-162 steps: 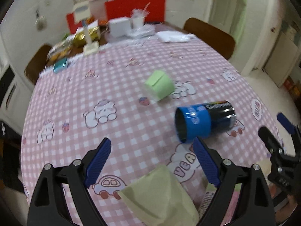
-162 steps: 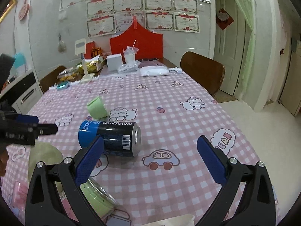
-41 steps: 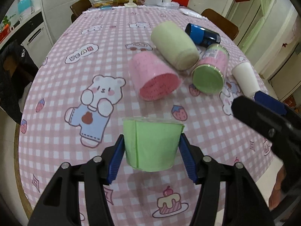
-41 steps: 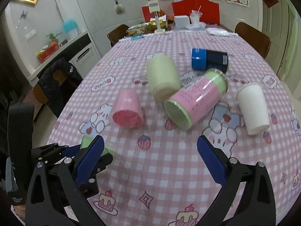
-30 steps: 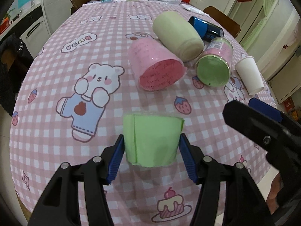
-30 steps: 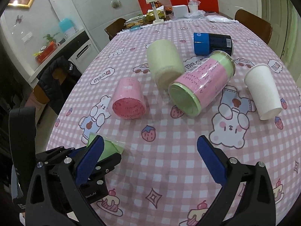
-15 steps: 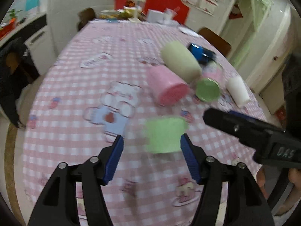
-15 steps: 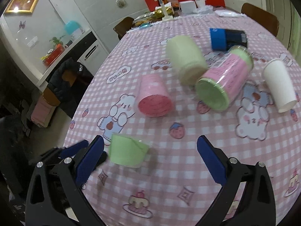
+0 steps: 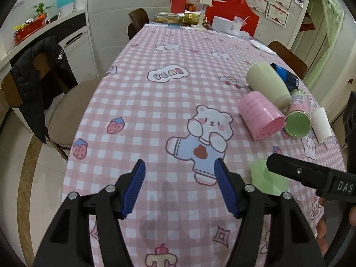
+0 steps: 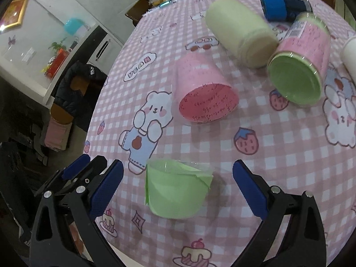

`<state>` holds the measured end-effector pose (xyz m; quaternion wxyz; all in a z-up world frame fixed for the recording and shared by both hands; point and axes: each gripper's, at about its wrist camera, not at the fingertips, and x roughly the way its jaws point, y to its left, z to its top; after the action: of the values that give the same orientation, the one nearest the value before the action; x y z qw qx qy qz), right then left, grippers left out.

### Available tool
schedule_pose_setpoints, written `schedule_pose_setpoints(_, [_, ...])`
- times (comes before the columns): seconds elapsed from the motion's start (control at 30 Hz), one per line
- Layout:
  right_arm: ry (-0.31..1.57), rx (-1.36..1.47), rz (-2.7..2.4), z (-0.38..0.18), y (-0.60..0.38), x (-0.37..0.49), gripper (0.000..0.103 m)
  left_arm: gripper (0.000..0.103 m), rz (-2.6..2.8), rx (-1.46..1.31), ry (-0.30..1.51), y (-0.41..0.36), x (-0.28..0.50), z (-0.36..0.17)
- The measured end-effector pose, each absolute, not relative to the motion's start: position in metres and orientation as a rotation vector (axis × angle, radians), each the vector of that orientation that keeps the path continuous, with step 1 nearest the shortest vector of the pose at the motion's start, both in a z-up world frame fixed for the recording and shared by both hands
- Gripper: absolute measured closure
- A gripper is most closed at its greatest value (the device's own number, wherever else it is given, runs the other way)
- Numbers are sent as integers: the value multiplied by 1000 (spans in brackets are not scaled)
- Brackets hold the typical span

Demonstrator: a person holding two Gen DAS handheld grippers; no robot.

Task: Flip cup upside down
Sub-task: 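Close the right tool on the green cup's rim and lift it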

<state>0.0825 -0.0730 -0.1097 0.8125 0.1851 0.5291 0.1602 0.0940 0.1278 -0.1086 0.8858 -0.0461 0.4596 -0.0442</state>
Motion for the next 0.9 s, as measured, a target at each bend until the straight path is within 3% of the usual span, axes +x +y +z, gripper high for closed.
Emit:
schedule_pose_setpoints(0.07, [1150,401,346,-114,-72,85,12,40,-90,-91,960,128,97,-111])
schedule_pose_setpoints(0.2, [1190,427,358,-122,-74,89,31,40,-88,-88,967,131,100,-116])
schedule_pose_setpoints(0.37, [1185,404,358,-121,-75,91,41,40,-93,-98,971,131,104,-118])
schedule_pose_setpoints(0.9, [1005,122,245,-102,-94,68,41,40,-119,-135,998,108,108,-126])
